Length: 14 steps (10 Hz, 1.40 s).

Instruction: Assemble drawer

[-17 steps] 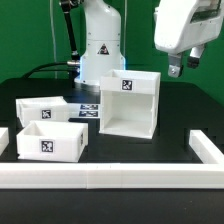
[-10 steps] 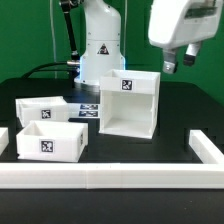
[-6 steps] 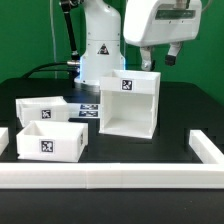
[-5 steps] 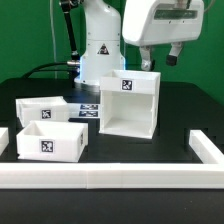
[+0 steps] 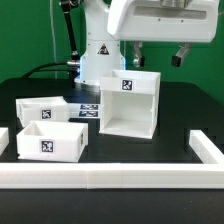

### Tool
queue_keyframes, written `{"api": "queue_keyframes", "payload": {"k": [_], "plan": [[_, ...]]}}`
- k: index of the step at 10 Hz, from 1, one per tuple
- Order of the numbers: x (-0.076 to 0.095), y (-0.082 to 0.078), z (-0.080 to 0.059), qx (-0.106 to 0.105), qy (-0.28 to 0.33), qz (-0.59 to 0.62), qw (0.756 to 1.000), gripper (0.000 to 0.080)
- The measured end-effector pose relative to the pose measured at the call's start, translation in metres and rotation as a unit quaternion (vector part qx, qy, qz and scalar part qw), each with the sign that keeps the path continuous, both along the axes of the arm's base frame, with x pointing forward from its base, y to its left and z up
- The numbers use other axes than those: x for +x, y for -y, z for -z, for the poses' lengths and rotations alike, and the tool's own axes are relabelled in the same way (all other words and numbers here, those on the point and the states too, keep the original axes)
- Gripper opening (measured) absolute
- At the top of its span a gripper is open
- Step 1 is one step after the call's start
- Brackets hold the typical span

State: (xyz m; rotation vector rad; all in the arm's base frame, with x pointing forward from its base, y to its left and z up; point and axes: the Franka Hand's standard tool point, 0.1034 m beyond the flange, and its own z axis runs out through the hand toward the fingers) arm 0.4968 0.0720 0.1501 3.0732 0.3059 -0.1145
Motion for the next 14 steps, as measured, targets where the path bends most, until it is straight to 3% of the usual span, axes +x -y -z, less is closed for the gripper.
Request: {"api": "queue_keyframes", "payload": {"k": [1,3,4,7,9,11,14], "plan": [[-0.008,-0.001,0.002,-0.004,0.003,0.051,0.999,0.0649],[-0.023,-0.006,0.012,0.027,0.004,0.137,0.99,0.0649],[-0.031,-0.009,0.017,0.031,-0.002,0.142,0.989,0.0649],[-0.033,-0.011,0.019,0.033,-0.004,0.145,0.989,0.0649],[-0.041,-0.006,0.018,0.048,-0.005,0.18,0.982,0.0649],[-0.067,-0.006,0.031,0.06,-0.009,0.213,0.975,0.0649],[-0.078,-0.013,0.048,0.056,-0.01,0.217,0.974,0.0649]]}}
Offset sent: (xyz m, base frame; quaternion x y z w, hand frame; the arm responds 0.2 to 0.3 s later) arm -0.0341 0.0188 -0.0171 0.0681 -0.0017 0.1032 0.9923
